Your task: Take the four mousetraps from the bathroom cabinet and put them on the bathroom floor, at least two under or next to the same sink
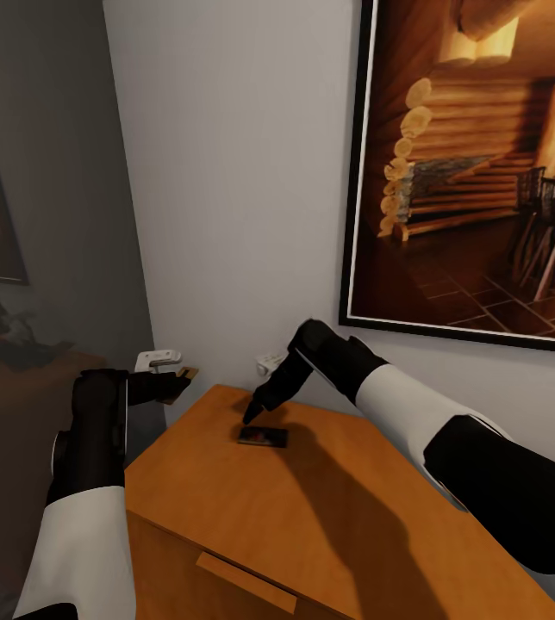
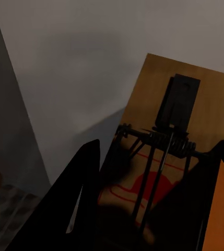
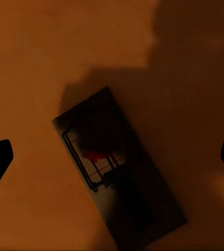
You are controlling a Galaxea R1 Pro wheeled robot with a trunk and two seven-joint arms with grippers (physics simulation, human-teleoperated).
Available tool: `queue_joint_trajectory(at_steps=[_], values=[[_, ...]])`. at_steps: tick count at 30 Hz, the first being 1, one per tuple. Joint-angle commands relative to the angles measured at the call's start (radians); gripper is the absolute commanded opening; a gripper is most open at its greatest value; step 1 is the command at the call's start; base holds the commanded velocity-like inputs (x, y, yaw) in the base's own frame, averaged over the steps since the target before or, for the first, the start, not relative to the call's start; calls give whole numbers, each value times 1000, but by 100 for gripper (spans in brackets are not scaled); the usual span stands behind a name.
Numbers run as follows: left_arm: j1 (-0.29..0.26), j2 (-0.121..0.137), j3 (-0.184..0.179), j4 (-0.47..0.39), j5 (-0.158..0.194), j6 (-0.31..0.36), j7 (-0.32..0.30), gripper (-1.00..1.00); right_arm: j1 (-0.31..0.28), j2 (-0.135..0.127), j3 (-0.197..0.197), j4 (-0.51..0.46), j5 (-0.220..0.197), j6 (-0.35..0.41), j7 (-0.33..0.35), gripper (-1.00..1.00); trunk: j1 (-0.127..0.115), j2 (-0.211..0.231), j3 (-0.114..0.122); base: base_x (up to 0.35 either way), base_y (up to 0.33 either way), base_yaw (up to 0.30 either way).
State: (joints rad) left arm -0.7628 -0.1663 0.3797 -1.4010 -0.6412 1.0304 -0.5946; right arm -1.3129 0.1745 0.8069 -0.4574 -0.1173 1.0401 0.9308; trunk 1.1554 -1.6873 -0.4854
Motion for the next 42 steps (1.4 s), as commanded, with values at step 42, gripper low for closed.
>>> queue_joint_trajectory(at_steps=[42], values=[[-1,-1,2,-1,-11,2,-10,-100,-2,0,8,150,-11,-38,-9,100,0,-1,-1,0,0,0]])
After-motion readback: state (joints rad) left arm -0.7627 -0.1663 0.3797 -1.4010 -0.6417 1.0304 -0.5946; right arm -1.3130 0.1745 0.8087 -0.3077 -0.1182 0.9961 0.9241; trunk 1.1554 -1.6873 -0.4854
